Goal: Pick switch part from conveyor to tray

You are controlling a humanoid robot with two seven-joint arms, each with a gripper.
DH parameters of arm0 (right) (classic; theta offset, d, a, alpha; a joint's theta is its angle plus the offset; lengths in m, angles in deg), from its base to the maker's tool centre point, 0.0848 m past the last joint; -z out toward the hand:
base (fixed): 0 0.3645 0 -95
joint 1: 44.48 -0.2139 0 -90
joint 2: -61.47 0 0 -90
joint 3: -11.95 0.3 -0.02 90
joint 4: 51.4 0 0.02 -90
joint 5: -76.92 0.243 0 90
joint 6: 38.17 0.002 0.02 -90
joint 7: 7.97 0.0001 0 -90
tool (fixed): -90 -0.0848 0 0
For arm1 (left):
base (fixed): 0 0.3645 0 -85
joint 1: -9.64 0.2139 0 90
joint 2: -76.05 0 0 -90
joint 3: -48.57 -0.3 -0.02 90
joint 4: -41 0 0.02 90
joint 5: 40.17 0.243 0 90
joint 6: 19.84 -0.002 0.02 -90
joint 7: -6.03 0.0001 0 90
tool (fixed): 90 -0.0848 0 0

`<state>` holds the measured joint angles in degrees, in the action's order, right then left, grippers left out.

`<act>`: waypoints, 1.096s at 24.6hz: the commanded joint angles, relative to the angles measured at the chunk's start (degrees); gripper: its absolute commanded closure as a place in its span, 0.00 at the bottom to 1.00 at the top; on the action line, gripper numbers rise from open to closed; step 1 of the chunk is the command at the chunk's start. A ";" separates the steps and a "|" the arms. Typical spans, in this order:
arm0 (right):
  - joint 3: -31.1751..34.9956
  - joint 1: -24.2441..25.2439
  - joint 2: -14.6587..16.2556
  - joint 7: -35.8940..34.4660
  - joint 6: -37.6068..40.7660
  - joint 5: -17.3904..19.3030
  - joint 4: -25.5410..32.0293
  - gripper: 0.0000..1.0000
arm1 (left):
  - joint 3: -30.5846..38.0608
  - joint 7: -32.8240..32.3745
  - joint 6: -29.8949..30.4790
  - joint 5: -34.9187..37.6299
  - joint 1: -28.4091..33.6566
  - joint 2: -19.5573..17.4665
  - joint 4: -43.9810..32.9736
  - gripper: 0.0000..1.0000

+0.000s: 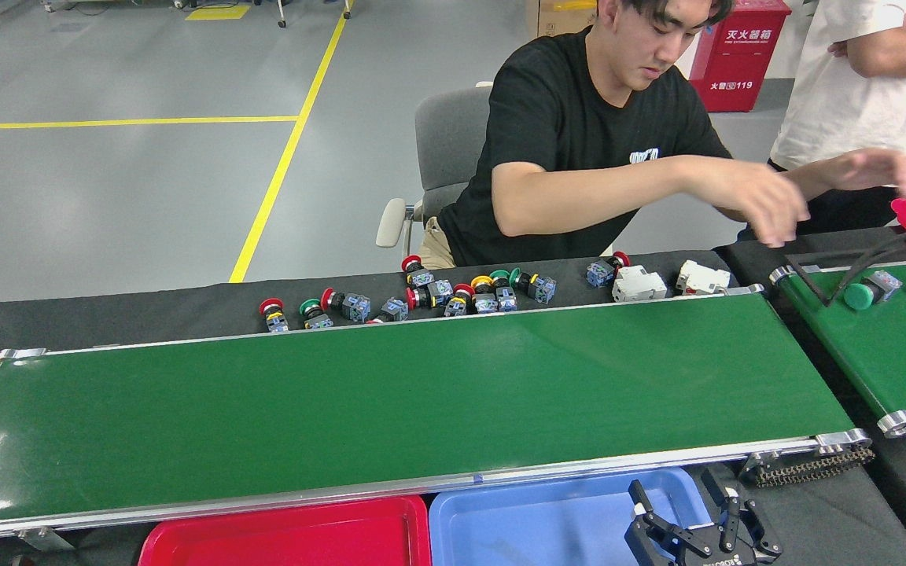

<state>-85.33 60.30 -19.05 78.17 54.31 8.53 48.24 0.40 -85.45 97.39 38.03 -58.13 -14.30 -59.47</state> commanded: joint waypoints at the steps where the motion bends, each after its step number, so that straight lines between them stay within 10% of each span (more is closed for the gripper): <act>1: 0.16 -0.37 0.89 -1.59 -0.19 0.19 0.12 0.00 | -0.17 0.43 0.27 -0.07 -0.08 -0.18 -0.60 0.00; 27: -0.11 -5.20 1.77 -0.89 -4.32 1.77 -3.93 0.01 | -5.09 0.96 0.36 -0.51 -0.35 -1.59 -0.52 0.00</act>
<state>-85.52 55.64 -17.67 76.56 50.94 10.16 43.79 -4.70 -84.95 97.65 37.81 -58.40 -15.24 -59.38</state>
